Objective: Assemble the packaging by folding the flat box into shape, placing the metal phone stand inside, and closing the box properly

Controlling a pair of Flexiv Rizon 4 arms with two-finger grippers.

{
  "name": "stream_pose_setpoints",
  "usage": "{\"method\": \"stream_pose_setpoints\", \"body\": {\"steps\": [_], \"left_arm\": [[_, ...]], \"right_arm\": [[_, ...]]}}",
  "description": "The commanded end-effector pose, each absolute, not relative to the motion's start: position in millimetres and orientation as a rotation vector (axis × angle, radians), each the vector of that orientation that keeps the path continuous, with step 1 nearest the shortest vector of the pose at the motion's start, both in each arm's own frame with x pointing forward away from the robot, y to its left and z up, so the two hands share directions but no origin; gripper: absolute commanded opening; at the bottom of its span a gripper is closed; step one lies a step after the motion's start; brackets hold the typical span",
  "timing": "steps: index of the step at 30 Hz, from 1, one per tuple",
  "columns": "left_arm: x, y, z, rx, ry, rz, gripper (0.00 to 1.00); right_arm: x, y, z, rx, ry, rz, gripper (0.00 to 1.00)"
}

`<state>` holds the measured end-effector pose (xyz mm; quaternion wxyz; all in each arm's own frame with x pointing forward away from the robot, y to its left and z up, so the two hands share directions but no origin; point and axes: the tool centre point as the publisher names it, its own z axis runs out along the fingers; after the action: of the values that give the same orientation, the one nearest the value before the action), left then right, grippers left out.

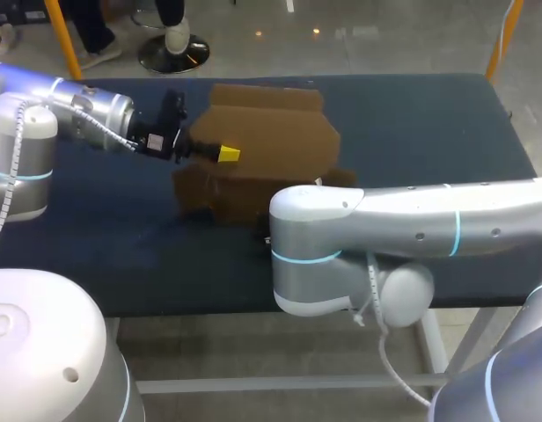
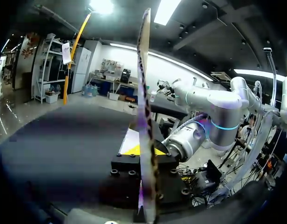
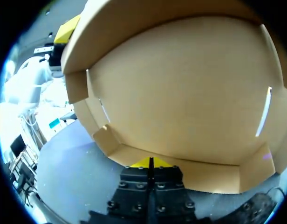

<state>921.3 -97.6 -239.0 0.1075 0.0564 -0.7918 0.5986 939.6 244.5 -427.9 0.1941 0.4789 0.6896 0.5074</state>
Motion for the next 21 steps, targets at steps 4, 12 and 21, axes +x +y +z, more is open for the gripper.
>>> {"method": "stream_pose_setpoints", "body": {"steps": [4, 12, 21], "left_arm": [[920.9, -97.3, -242.0, 0.166, -2.333, 1.757, 0.0], [920.9, -97.3, -242.0, 0.166, -2.333, 1.757, 0.0], [920.9, -97.3, -242.0, 0.166, -2.333, 1.757, 0.0]], "right_arm": [[939.9, 248.6, -432.6, 1.345, 1.926, 1.418, 0.0], [939.9, 248.6, -432.6, 1.345, 1.926, 1.418, 0.0], [945.5, 250.4, -429.3, 1.264, 1.973, 1.381, 0.0]]}}
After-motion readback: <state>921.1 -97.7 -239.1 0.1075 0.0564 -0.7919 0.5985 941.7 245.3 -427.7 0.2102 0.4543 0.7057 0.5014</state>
